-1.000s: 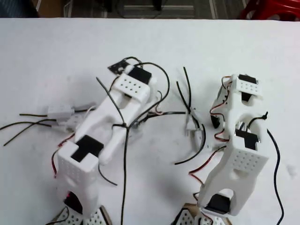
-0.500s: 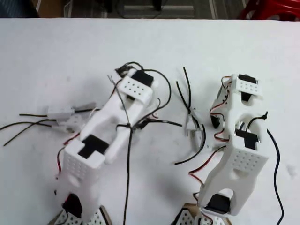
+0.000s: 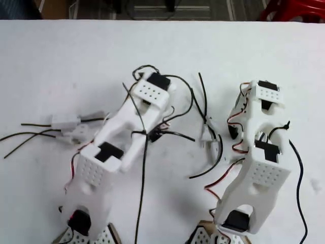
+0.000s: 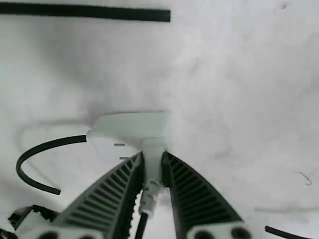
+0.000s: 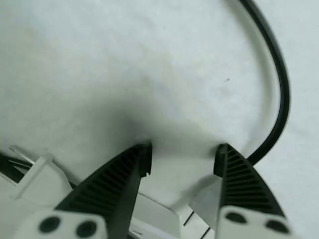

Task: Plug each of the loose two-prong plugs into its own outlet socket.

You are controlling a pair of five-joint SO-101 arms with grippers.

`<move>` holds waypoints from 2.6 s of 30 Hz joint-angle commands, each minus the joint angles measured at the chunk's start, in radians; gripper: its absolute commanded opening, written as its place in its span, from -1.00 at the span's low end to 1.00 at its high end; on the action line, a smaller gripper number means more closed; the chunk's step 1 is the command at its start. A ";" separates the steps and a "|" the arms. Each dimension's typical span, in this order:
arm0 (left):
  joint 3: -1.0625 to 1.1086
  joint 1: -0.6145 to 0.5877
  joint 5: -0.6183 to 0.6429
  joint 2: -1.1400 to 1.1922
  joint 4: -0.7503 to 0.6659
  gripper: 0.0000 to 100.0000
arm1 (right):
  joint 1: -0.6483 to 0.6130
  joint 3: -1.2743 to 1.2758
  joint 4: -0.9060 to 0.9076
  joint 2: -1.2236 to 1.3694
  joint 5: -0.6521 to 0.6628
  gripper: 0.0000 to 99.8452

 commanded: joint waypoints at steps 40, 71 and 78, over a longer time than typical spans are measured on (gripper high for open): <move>0.095 -0.236 -1.432 -0.033 -0.058 -0.34 | -0.007 -0.034 -0.004 0.005 0.003 -0.58; -0.071 -0.390 -1.338 -0.320 -0.176 -0.87 | -0.008 -0.031 -0.019 0.005 0.003 -0.58; -0.074 -0.479 -1.086 -0.266 -0.644 -0.88 | -0.008 -0.028 -0.025 0.005 0.003 -0.58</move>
